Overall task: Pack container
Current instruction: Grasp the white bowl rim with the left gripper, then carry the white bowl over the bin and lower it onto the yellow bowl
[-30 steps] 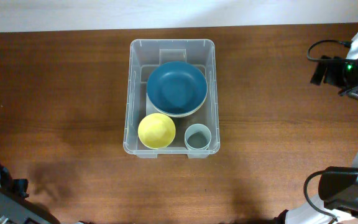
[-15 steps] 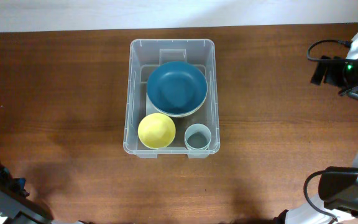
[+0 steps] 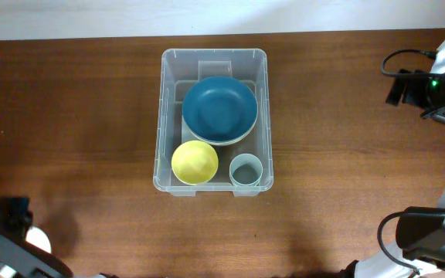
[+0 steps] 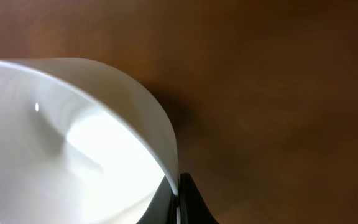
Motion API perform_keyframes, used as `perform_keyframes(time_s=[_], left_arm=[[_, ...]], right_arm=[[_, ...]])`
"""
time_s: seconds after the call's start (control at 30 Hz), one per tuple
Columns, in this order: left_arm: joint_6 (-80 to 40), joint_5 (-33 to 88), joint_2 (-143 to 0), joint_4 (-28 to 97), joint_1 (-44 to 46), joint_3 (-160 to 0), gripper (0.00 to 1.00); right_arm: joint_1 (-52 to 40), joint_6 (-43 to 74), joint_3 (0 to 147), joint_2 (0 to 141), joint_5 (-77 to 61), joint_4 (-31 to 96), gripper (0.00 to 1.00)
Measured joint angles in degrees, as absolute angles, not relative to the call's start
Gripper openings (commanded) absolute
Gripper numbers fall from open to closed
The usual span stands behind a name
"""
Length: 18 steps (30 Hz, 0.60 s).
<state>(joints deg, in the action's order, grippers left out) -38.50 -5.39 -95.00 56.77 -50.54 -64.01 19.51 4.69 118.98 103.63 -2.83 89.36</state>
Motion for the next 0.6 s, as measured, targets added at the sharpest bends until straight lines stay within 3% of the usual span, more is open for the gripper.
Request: perform_keyframes(time_s=[0.3,0.6], left_arm=[[-33.7,-2.2,-84.3,63.6,-30.3,-81.9,0.01],[-24.8,-1.4,-83.1,65.6,-1.4,-92.3,0.0]], right_arm=[[19.5,4.7,119.0,103.6,-2.8,89.4,0.99],[19.5,4.7,119.0,103.6,-2.8,89.4,0.99]])
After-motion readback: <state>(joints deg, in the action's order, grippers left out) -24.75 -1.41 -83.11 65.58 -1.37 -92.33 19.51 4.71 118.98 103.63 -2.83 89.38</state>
